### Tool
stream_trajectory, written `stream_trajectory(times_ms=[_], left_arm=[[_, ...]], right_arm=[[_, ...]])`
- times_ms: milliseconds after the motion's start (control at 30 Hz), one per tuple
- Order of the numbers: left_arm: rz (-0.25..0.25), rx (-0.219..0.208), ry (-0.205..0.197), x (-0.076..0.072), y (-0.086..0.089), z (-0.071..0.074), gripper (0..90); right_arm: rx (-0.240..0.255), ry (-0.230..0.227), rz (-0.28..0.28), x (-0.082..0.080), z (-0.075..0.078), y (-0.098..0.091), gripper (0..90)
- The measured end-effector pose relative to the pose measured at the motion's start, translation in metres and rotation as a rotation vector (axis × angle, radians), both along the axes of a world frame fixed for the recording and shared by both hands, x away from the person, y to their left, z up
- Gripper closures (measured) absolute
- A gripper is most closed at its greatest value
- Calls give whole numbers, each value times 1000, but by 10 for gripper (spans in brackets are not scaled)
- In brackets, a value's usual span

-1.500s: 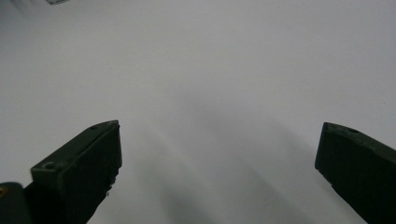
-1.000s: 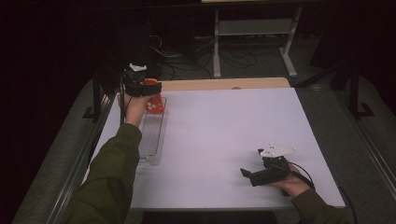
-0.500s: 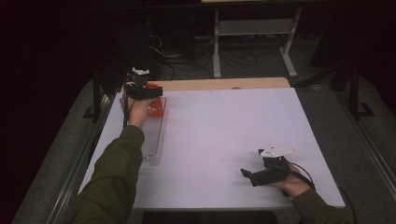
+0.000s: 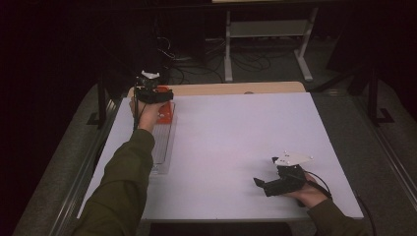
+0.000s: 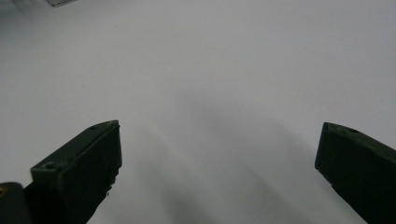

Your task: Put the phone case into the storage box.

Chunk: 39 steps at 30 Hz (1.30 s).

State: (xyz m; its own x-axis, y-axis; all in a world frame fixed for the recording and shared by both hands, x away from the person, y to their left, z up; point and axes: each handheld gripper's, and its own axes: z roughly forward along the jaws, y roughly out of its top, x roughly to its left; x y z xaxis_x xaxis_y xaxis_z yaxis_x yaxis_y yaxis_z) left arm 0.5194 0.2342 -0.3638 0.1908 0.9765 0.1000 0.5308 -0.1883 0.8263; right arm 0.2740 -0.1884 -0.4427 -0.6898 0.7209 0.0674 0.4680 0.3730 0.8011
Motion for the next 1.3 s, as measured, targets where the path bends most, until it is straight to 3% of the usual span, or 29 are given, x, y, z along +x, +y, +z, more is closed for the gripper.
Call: stream_trajectory(times_ms=[367,433,600,633,700,933,1033,1300], left_arm=[[-17,-3,-1,8,2,-5,130],[-15,-24,-6,9,3,-5,115],[-30,-30,13,11,3,-9,31],[-28,-14,20,11,4,-8,23],[-29,-31,10,11,4,-8,13],[-43,-20,4,9,3,1,8],[-48,-27,-16,8,2,9,0],[-131,-42,4,-5,1,26,0]], right_arm=[[-1,10,6,-1,0,0,0],[1,11,5,-1,0,0,0],[-1,4,10,-1,0,0,0],[-3,-4,12,0,0,0,0],[-3,4,8,-1,0,0,0],[-2,6,7,-1,0,0,0],[-2,6,9,-1,0,0,0],[0,4,3,-2,1,0,0]])
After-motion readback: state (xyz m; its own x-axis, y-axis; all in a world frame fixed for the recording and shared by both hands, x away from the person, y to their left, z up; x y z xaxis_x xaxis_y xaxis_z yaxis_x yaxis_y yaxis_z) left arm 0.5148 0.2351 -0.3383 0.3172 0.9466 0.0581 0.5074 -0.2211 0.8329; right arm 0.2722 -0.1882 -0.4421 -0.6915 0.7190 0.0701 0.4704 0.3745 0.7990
